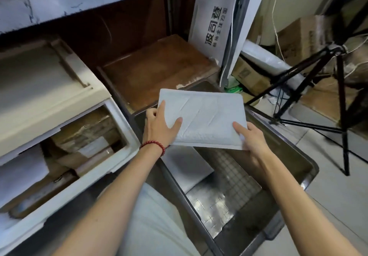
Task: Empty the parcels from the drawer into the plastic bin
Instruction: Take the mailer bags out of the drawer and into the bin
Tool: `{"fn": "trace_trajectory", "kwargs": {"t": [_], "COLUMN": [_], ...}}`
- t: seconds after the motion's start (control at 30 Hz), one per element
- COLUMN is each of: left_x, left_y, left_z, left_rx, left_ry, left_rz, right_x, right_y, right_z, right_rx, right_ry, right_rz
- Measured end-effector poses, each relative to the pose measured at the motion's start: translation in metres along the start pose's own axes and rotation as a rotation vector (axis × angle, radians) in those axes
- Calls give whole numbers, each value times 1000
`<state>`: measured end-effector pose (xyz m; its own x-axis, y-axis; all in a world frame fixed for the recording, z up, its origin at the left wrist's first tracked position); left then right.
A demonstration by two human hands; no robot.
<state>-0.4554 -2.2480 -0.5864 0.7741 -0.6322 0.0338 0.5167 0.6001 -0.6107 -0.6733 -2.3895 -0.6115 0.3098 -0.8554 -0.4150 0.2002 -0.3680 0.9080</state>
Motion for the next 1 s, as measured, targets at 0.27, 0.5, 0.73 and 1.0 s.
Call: {"fn": "trace_trajectory", "kwargs": {"t": [0.27,0.5,0.73,1.0], "left_x": [7,7,7,-18], "left_y": [10,3,11,48], "left_z": [-58,-70,-27,51], "left_rx": [236,532,555,561], "left_ry": [321,230,112,27], "left_rz": [-152,-381,-293,-171], "right_x": [0,1,-6,-41], "right_y": [-89,-114,-107,-33], "right_z": [-4,-15,-23,-96], "right_rx": [127,81,-245,-569], "right_ry": [-298,-352,-247,18], "right_rz": [-284,-368,-144,353]}}
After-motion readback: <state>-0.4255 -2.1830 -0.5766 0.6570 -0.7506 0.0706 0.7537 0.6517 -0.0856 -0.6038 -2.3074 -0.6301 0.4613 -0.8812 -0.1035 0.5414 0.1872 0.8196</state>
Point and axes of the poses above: each hand's wrist, its own x-axis towards the middle knuckle, its own z-axis out of the back of the hand, y = z × x, the point moved 4 cm from there along x, towards the middle knuckle, and after that the axes turned 2 degrees about -y, right-handed, at the moved point
